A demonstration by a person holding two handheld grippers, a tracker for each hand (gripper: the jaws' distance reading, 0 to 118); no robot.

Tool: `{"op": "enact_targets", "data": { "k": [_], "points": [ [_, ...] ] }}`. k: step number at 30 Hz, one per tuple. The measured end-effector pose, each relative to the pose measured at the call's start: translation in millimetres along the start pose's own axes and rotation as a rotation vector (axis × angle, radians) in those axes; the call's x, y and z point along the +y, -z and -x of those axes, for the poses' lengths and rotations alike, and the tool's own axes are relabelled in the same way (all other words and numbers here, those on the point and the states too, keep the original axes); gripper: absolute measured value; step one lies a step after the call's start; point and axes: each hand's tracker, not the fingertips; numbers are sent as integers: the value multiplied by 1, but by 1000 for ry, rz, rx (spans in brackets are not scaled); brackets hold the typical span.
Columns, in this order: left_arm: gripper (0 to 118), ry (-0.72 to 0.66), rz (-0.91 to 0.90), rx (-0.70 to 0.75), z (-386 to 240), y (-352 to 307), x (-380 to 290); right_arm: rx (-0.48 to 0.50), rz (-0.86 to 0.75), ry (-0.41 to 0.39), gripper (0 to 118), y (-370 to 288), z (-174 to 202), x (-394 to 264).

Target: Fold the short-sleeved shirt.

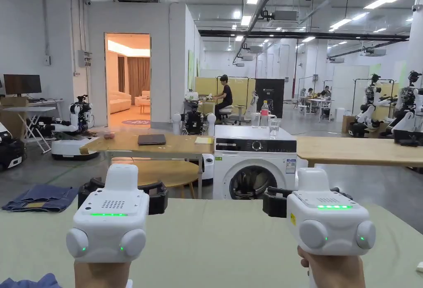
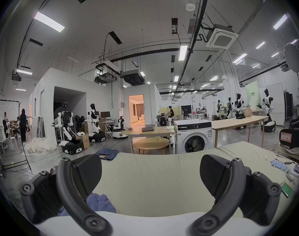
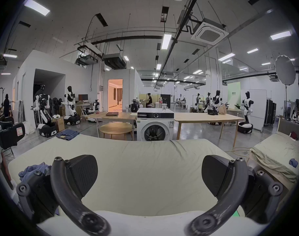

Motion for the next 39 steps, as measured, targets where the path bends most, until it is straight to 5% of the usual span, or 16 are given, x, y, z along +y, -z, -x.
{"op": "enact_targets", "data": {
  "k": [32,33,34,35,37,39],
  "points": [
    [113,0,17,-7,-2,1,-11,-27,-28,-36,118,1,2,-9],
    [107,2,17,-10,-2,0,-11,-25,-28,-35,112,0,1,-9],
    [74,0,16,-32,-2,-2,-11,-18,-28,-36,83,-1,0,-9],
    [2,-13,4,-134,0,-8,-10,-7,-51,-41,3,-4,0,-10],
    [0,71,68,-69,-9,-1,-10,-117,-44,-112,0,-6,4,-8],
    [0,31,-25,-77,-10,-7,-10,-50,-86,-36,0,-9,-7,1]
  ]
}}
